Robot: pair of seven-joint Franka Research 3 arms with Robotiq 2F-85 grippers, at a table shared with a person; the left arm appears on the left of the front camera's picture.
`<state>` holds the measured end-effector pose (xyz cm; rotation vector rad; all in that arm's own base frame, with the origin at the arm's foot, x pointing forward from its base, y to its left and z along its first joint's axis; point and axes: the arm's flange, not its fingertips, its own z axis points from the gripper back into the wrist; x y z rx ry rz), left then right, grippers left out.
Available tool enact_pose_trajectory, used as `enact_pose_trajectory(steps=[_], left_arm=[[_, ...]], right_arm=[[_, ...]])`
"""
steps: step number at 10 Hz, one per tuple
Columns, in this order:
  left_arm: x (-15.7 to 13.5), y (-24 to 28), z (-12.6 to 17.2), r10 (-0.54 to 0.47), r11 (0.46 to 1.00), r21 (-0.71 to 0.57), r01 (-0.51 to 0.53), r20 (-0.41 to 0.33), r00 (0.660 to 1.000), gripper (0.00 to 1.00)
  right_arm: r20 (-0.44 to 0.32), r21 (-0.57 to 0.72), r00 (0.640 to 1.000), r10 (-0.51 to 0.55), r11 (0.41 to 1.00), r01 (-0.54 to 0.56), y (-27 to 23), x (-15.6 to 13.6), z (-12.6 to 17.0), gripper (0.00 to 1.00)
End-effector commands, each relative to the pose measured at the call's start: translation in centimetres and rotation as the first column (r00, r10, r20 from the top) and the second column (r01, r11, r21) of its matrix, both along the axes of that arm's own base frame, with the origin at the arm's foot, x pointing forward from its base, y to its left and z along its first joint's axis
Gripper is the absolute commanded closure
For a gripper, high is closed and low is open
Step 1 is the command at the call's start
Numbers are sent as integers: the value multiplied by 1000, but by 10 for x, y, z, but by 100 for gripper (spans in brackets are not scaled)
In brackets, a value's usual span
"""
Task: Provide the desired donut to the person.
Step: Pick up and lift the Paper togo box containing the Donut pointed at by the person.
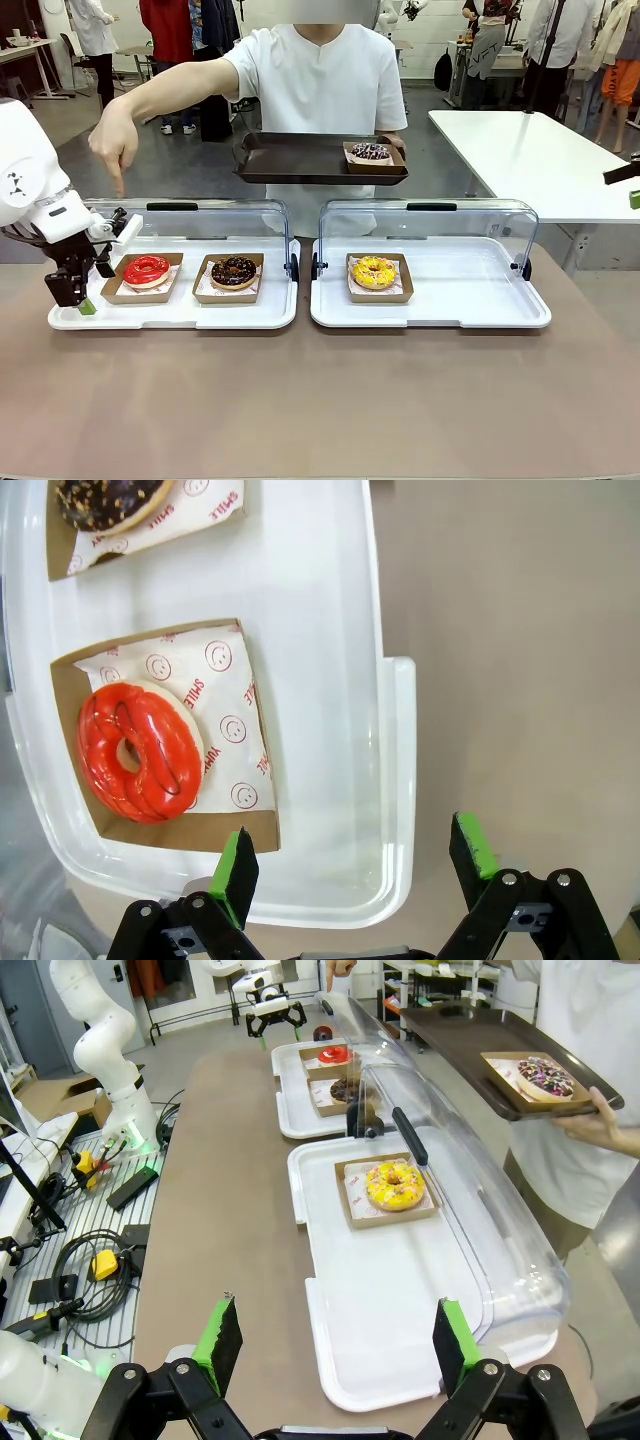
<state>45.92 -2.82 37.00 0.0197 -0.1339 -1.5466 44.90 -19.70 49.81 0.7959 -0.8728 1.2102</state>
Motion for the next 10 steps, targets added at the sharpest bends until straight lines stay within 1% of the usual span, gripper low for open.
enact_pose_trajectory(steps=[1, 2, 5, 10], left_arm=[[16, -4, -7, 31, 996, 81, -32, 14, 999, 0], [21, -4, -10, 37, 995, 88, -38, 5, 999, 0], [31, -2, -18, 40, 993, 113, -41, 9, 999, 0], [34, 0, -27, 7, 998, 68, -8, 19, 1000, 0]], right_arm=[[2, -3, 1000, -6, 1000, 6, 0, 1, -1, 0], [2, -3, 1000, -6, 1000, 6, 0, 1, -1, 0], [2, -3, 1000, -6, 1000, 6, 0, 1, -1, 0], [2, -3, 1000, -6, 1000, 6, 0, 1, -1, 0]])
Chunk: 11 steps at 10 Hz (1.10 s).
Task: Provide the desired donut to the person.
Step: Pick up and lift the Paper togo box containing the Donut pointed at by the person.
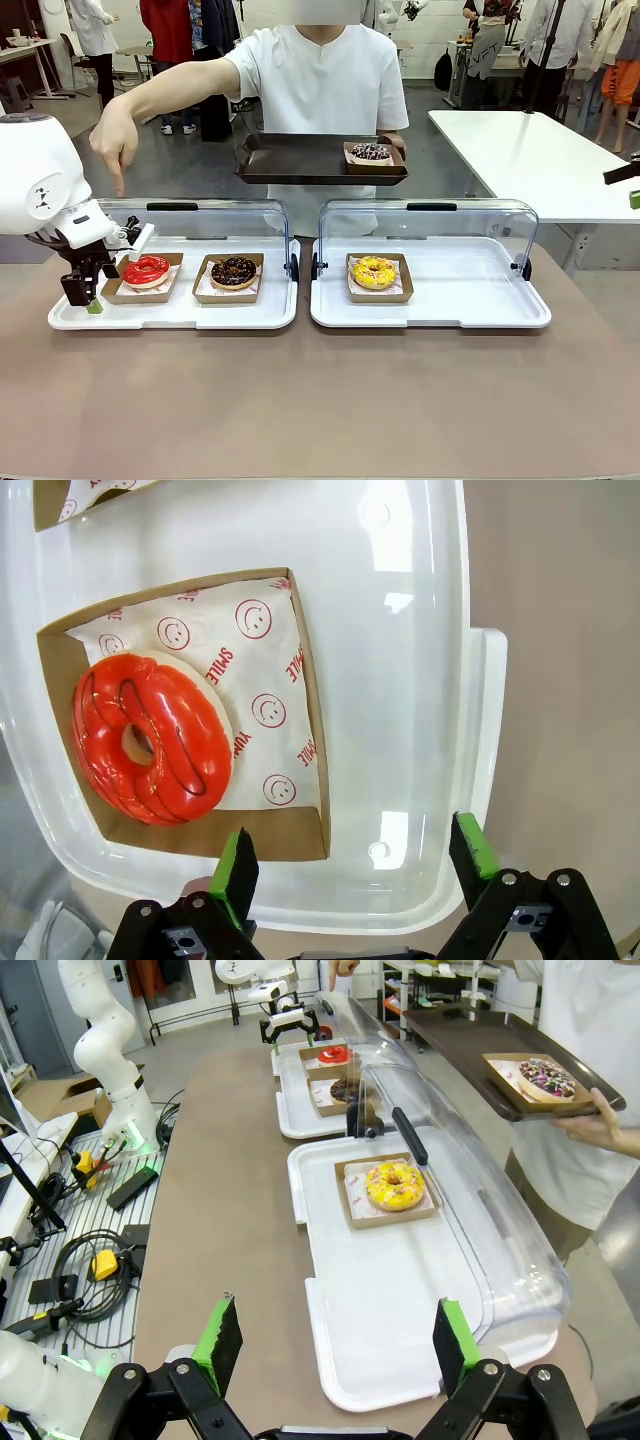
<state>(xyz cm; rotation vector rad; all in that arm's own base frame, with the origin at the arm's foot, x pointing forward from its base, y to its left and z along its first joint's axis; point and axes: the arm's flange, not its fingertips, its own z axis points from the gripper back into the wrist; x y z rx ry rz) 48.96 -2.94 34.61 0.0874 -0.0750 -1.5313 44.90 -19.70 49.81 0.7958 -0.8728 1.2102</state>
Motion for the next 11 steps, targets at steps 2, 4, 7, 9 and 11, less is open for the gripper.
enact_pose_trajectory(steps=[2, 4, 7, 9, 11], left_arm=[[5, 1, -7, -21, 1000, -22, 21, 10, 1000, 0], [7, 2, -9, -23, 999, -28, 23, 3, 1000, 0], [10, 3, -15, -21, 999, -46, 21, 1, 1000, 0], [11, 4, -17, -23, 999, -49, 23, 0, 1000, 0], [13, 3, -20, -22, 998, -53, 22, -2, 1000, 0]], right_arm=[[2, -3, 1000, -6, 1000, 6, 0, 1, -1, 0], [2, -3, 1000, -6, 1000, 6, 0, 1, -1, 0], [2, -3, 1000, -6, 1000, 6, 0, 1, -1, 0], [2, -3, 1000, -6, 1000, 6, 0, 1, -1, 0], [2, -3, 1000, -6, 1000, 6, 0, 1, -1, 0]])
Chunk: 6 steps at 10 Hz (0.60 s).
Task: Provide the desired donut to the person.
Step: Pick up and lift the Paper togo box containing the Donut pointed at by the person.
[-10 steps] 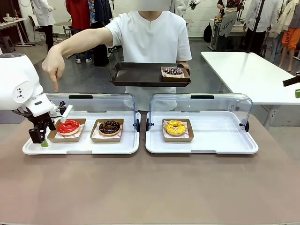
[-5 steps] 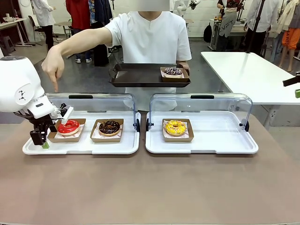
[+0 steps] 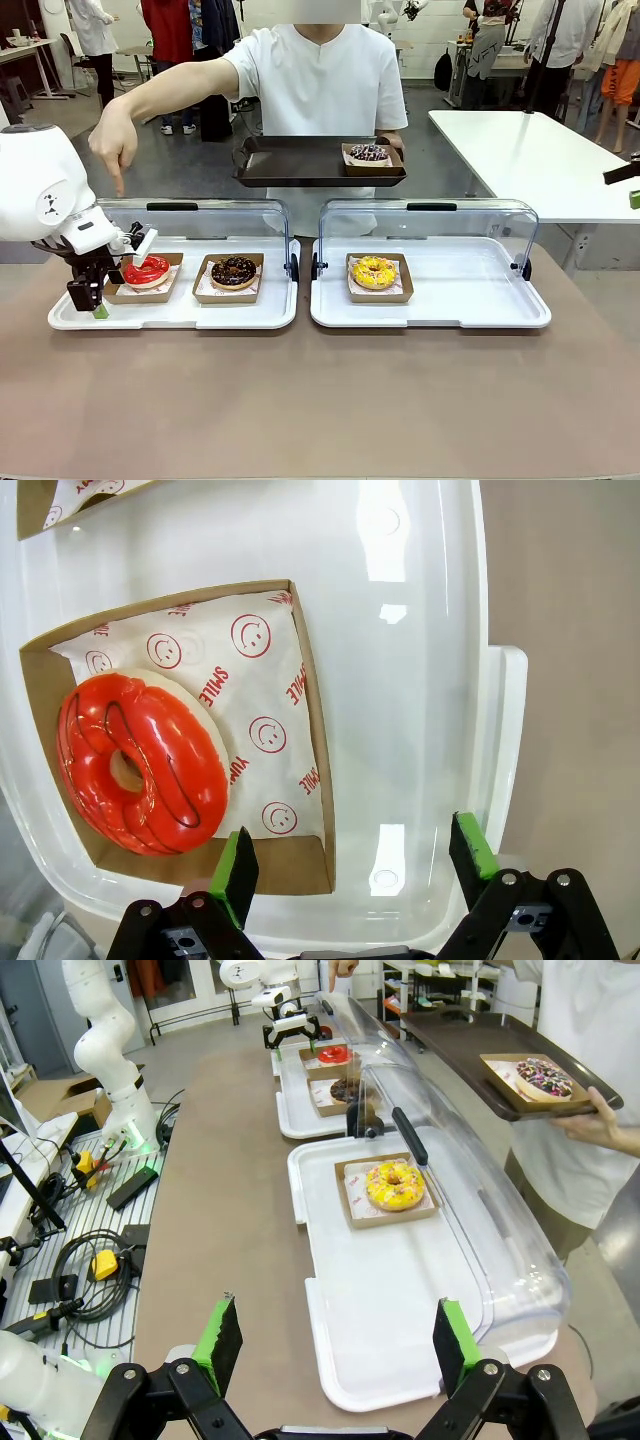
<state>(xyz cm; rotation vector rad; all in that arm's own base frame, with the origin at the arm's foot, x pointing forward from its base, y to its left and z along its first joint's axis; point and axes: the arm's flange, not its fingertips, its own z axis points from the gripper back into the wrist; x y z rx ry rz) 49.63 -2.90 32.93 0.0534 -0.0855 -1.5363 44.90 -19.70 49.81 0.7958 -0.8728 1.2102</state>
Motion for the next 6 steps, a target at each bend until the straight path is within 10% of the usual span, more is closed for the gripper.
enact_pose_trajectory(steps=[1, 2, 3, 4, 6], left_arm=[[6, 3, -2, -22, 999, -31, 22, 17, 1000, 0], [7, 3, -3, -13, 1000, -29, 13, 15, 1000, 46], [8, 3, -3, -10, 1000, -28, 11, 17, 1000, 55], [8, 4, -3, -13, 999, -29, 13, 19, 1000, 100], [8, 6, -2, -12, 1000, -27, 12, 22, 1000, 100]], right_arm=[[2, -3, 1000, -6, 1000, 6, 0, 1, -1, 0], [2, -3, 1000, -6, 1000, 6, 0, 1, -1, 0], [2, -3, 1000, -6, 1000, 6, 0, 1, -1, 0], [2, -3, 1000, -6, 1000, 6, 0, 1, -1, 0], [2, -3, 1000, -6, 1000, 6, 0, 1, -1, 0]])
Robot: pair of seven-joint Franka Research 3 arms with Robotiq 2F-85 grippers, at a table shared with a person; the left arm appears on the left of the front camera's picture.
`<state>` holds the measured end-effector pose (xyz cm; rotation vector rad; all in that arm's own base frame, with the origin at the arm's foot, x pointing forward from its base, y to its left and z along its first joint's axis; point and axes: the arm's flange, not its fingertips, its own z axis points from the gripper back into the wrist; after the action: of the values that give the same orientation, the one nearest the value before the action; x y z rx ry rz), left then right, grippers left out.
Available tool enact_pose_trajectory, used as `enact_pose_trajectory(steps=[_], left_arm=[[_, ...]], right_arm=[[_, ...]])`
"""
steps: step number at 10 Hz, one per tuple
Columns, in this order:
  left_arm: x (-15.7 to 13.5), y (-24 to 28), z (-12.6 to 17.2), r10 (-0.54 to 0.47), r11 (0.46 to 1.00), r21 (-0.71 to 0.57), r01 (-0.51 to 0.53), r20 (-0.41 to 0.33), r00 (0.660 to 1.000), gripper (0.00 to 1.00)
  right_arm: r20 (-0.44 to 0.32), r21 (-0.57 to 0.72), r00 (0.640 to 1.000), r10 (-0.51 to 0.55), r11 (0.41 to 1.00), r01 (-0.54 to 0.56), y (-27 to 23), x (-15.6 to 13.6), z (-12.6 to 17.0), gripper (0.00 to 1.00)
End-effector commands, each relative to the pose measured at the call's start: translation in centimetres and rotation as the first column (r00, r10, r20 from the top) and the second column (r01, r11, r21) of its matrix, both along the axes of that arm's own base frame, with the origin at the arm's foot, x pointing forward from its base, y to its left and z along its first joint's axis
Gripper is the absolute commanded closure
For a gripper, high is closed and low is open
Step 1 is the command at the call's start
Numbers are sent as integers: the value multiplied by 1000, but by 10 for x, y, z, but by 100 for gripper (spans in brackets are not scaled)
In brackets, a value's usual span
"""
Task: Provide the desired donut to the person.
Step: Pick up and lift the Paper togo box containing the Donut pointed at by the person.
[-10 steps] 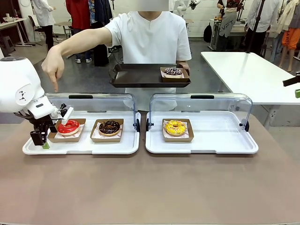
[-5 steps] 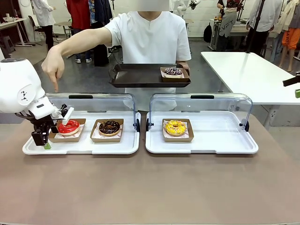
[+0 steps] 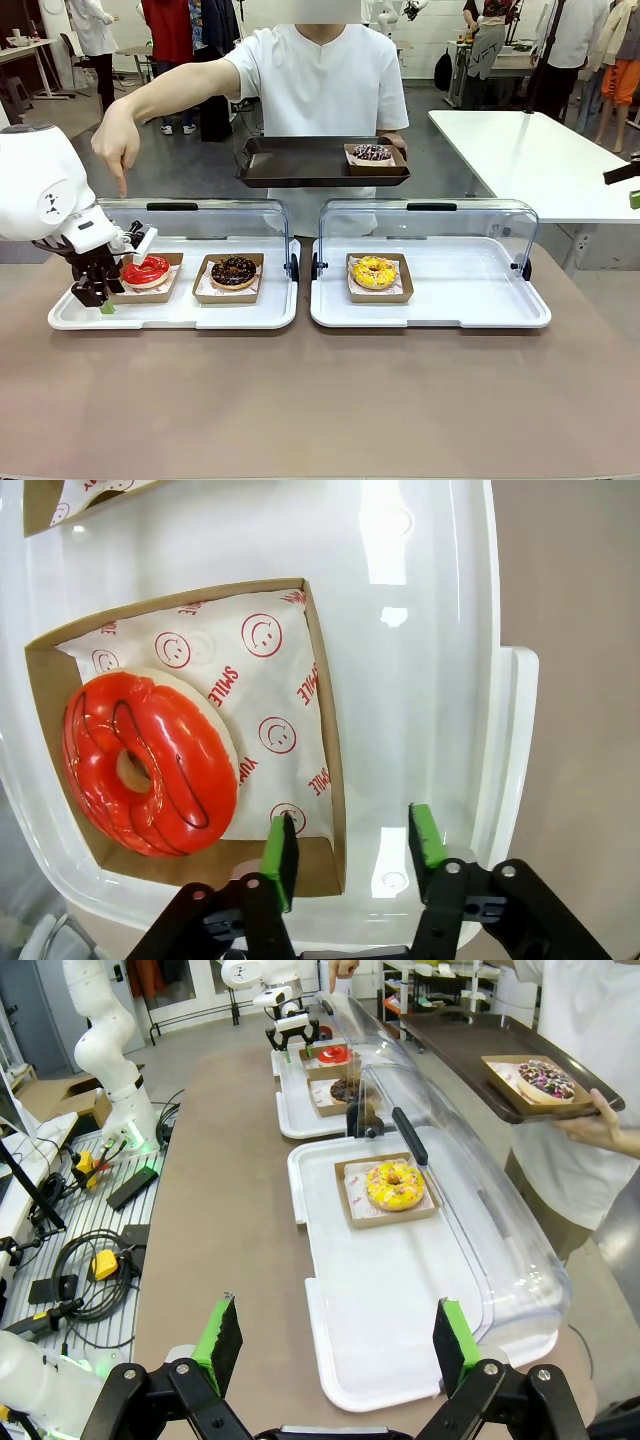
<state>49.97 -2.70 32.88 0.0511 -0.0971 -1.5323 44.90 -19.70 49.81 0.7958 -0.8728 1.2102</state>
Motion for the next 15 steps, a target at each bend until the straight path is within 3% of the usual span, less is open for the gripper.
enact_pose_trajectory(steps=[1, 3, 10, 12, 15], left_arm=[[4, 4, 0, -16, 1000, -18, 16, 19, 1000, 81], [4, 5, 2, -17, 1000, -17, 17, 22, 1000, 100], [-9, 4, 14, -89, 996, 24, 89, -1, 996, 100], [-28, 1, 47, -122, 992, 33, 123, -17, 992, 100], [-63, -5, 116, -78, 994, 75, 83, -69, 995, 100]], right_arm=[[2, -3, 1000, -6, 1000, 6, 0, 1, -1, 0], [2, -3, 1000, -6, 1000, 6, 0, 1, -1, 0], [2, -3, 1000, -6, 1000, 6, 0, 1, -1, 0], [2, -3, 1000, -6, 1000, 6, 0, 1, -1, 0], [2, -3, 1000, -6, 1000, 6, 0, 1, -1, 0]])
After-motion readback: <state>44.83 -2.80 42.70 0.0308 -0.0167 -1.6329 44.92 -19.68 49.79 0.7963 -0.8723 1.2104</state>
